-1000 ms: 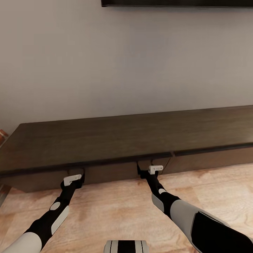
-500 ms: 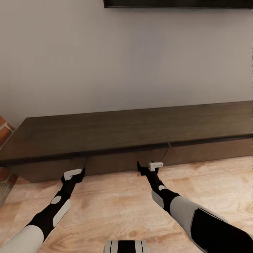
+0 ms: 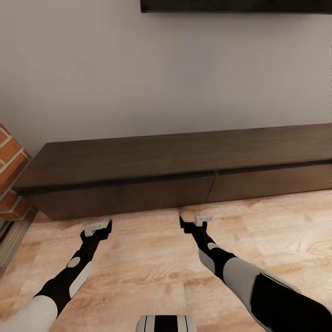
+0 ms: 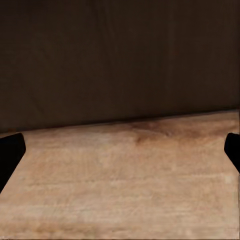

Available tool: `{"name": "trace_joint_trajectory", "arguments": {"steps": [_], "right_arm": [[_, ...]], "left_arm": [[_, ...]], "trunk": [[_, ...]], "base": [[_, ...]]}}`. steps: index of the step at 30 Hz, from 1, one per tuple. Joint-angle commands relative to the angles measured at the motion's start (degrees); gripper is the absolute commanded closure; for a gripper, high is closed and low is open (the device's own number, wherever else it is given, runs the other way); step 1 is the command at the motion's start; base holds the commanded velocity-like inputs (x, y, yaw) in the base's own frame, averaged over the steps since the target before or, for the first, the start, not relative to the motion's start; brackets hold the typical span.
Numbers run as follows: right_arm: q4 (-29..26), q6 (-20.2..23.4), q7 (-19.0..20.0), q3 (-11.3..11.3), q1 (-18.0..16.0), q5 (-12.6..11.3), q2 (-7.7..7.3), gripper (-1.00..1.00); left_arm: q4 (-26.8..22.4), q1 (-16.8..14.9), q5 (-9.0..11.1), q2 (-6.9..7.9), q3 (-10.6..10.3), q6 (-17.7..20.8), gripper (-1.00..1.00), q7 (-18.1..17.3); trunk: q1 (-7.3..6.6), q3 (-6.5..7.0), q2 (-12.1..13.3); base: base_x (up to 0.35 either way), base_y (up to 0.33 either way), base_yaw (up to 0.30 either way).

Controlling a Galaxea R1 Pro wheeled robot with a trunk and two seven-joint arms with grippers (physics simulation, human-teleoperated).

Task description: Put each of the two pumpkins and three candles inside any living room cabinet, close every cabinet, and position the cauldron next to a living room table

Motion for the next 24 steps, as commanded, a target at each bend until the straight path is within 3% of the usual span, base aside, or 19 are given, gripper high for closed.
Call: {"name": "trace_joint_trajectory", "arguments": {"steps": [1,7,11,13,14,15,18,21,24], "right_arm": [[0.0,1.2,0.1,0.4,-0.1,-0.6,-0.01,-1.0],[-0.4,8.5,0.3,0.4,-0.3,-0.5,-0.11,-1.0],[-0.5,11.5,0.6,0.4,-0.4,-0.5,-0.13,-1.0],[-1.0,12.4,0.7,0.5,-0.5,-0.4,-0.18,-1.0],[-1.8,12.7,0.7,0.5,-0.5,-0.3,-0.19,-1.0],[-2.1,12.8,0.7,0.5,-0.5,-0.2,-0.2,-1.0],[-4.1,15.6,0.7,0.5,-0.4,-0.1,-0.96,-1.0],[-5.8,19.9,0.8,0.5,-0.4,-0.2,-2.57,-1.0],[-10.6,21.8,0.8,0.5,-0.3,-0.2,-5.09,-1.0]], "left_arm": [[0.0,0.0,0.5,0.09,-0.5,-0.3,-1.0,0.3],[-0.1,0.0,0.5,-0.03,-0.7,0.9,-1.0,0.2],[-1.9,0.0,0.7,0.1,-0.5,5.6,-1.0,0.1],[-6.1,0.0,0.8,0.34,-0.3,11.3,-1.0,0.2],[-9.8,0.0,0.9,1.0,-0.1,16.6,-1.0,0.4],[-11.0,0.0,0.9,1.4,0.0,18.6,-1.0,0.6],[-17.1,0.0,1.3,3.8,2.5,31.3,-1.0,1.9],[-18.6,0.0,1.5,4.31,5.0,37.6,-1.0,2.2],[-18.9,0.0,1.7,4.29,7.1,42.3,-1.0,2.4]], "trunk": [[-0.05,-0.04,0.0],[-0.05,-0.04,0.0],[-0.05,-0.04,0.0],[-0.05,-0.04,0.0],[-0.05,-0.04,0.0],[-0.05,-0.04,0.0],[-0.05,-0.04,0.0],[-0.05,-0.04,0.0],[-0.05,-0.04,0.0]], "base": [[-0.339,0.0,0.0],[-0.315,0.0,0.0],[-0.235,0.0,0.0],[-0.109,0.0,0.0],[-0.043,0.0,0.0],[-0.035,0.0,0.0],[-0.014,0.0,0.0],[-0.003,0.0,0.0],[0.0,0.0,0.0]]}}
